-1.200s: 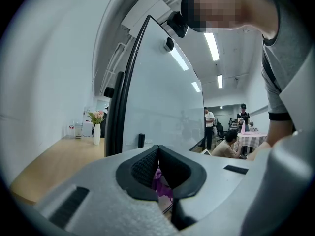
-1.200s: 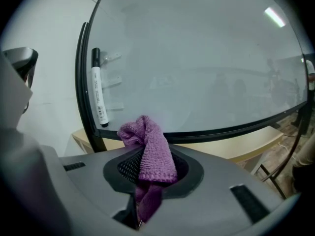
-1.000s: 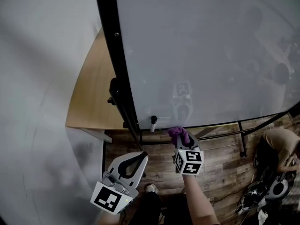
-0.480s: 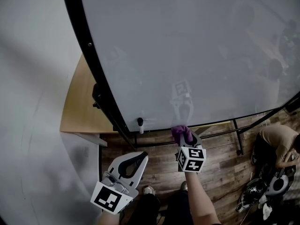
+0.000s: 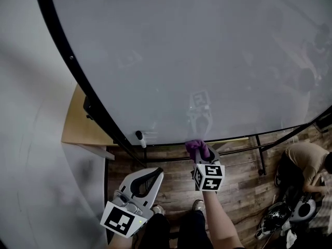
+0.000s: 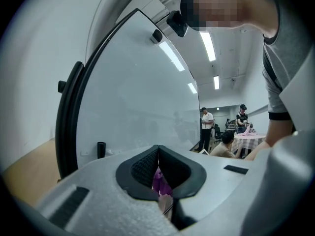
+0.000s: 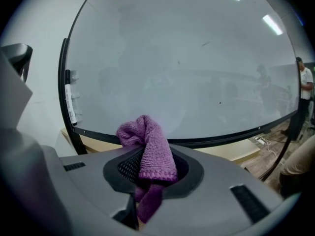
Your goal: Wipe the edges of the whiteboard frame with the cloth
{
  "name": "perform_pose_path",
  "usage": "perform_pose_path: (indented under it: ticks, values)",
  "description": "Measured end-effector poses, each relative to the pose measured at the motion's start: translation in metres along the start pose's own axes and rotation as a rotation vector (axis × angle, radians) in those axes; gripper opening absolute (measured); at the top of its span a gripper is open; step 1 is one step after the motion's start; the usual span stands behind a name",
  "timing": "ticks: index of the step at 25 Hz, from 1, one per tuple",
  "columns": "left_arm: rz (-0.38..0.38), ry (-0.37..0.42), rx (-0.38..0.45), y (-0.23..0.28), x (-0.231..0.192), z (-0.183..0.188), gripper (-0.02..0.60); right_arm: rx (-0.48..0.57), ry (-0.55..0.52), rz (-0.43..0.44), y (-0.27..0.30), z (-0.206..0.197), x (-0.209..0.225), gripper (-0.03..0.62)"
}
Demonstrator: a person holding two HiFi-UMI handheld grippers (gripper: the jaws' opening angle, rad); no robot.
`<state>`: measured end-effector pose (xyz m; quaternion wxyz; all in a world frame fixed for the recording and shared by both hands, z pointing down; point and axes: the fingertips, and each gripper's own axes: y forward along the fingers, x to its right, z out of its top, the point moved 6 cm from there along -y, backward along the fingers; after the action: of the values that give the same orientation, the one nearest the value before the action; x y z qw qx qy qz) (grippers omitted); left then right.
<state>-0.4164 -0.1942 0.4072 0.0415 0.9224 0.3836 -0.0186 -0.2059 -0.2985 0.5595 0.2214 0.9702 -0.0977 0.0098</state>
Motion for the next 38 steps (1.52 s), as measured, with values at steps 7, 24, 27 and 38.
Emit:
perform_pose_path:
  ticks: [7, 24, 27, 38]
  values:
    - [0.022, -0.005, 0.006, 0.021, 0.022, 0.005, 0.017, -0.013, -0.017, 0.030, -0.004, 0.001, 0.025, 0.077]
    - [0.053, 0.001, 0.007, 0.080, 0.074, 0.004, 0.017, -0.023, -0.040, 0.053, -0.012, 0.002, 0.102, 0.077]
    - [0.067, 0.005, 0.013, 0.089, 0.085, 0.006, 0.017, -0.024, -0.046, 0.057, -0.015, 0.003, 0.117, 0.078]
    - [0.121, 0.007, 0.037, 0.123, 0.124, 0.011, 0.017, -0.023, -0.053, 0.065, -0.026, 0.005, 0.174, 0.078]
